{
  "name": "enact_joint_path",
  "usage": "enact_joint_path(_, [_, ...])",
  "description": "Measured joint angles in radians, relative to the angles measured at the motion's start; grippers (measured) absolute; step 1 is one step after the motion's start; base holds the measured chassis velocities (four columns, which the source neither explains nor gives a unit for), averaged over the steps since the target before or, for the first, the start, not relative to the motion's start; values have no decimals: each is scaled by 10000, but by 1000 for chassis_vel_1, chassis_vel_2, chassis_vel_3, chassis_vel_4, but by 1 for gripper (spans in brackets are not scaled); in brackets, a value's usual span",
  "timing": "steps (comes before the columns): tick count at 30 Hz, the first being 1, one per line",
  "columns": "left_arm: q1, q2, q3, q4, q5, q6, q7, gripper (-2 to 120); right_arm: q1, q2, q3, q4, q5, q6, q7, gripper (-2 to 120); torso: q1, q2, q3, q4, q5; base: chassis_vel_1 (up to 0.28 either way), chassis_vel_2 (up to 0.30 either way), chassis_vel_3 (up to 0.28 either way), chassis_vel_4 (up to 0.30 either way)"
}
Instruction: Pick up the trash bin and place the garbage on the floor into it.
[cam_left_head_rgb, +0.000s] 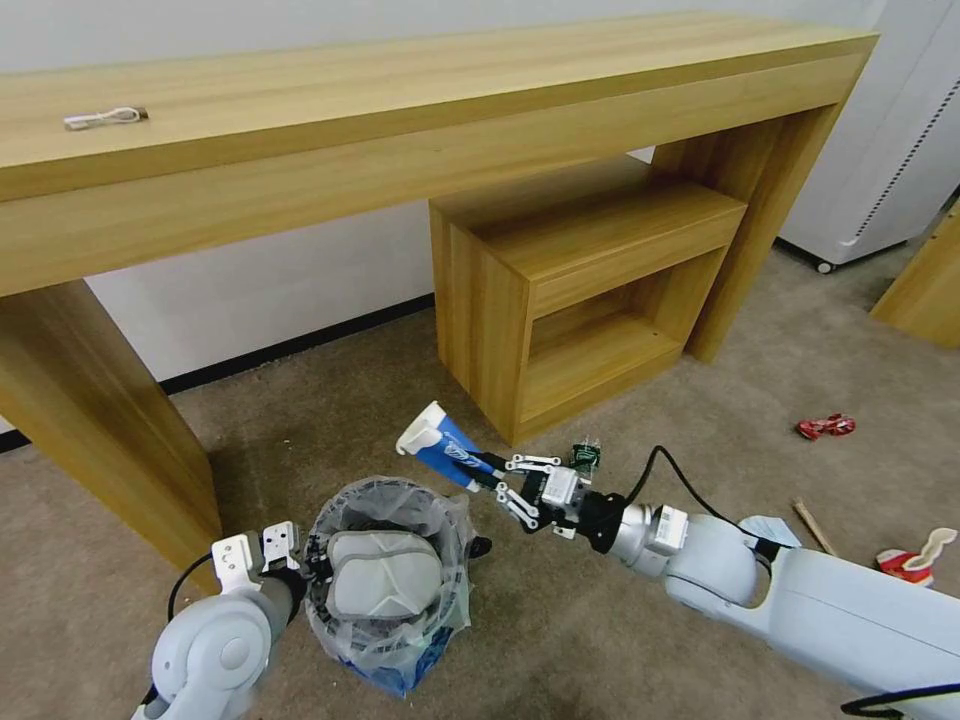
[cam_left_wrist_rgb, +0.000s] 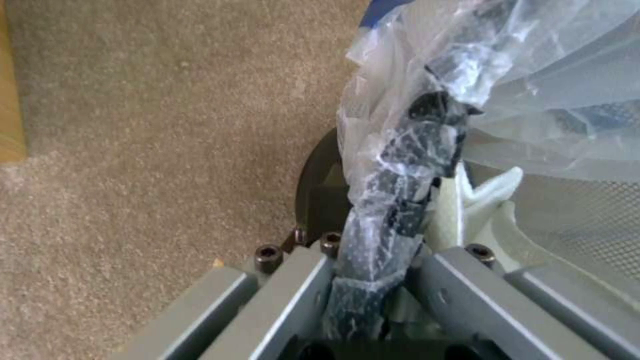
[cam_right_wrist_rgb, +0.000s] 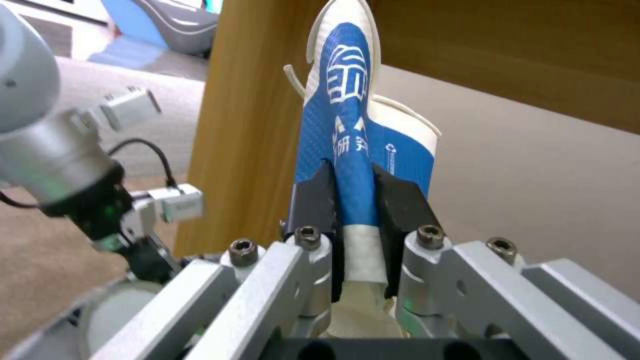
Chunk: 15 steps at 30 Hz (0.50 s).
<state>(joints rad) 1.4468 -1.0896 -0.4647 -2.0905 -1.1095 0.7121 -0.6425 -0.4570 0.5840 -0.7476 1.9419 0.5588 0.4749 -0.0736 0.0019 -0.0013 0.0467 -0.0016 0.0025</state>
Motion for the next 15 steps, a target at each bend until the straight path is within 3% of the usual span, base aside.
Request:
enact_joint_path(4, [-164,71,76,36,-428,56,-338,0,487,77,-395,17,85,-6,34,8,0,0,1,-1,-4,0,0,0,0])
enact_joint_path(6, [-370,204,162,-4,-1279,155,-916,0,911,139,-658,11,160,2,37,8,0,0,2,-2,-7,0,0,0,0])
enact_joint_path(15, [-842,754,411,-184,-2968,274,-1865,0,1397,180,-1092,-6,240,44,36,8,0,-1,3,-4,-7,0,0,0,0])
